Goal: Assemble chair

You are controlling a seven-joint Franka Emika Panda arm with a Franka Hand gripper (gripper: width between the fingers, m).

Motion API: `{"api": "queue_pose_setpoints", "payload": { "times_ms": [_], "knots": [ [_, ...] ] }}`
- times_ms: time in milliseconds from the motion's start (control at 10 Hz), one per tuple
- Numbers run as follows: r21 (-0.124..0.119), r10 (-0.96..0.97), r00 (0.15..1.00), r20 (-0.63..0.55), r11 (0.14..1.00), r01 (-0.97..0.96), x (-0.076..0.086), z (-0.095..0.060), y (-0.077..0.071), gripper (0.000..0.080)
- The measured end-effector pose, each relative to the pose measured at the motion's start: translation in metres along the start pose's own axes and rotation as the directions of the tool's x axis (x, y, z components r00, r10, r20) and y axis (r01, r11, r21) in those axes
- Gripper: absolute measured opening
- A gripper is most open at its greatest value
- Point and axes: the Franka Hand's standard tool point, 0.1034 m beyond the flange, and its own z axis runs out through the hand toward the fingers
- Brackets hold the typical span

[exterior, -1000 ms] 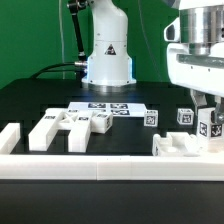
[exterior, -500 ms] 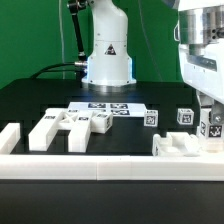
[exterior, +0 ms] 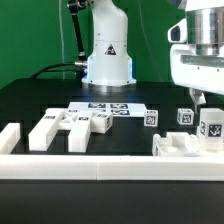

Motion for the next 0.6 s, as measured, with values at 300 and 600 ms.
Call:
{"api": "queue_pose_setpoints", "payload": {
  "times_ms": [300,600],
  "knots": [
    [0.0,-0.215,0.977,0.0,0.977,0.215,0.0002,0.0003,0.0002,0.0649],
    [-0.018,-0.496,0.868,-0.012,0.868,0.496,0.0022,-0.0002,0.0008,0.0649]
  ]
}}
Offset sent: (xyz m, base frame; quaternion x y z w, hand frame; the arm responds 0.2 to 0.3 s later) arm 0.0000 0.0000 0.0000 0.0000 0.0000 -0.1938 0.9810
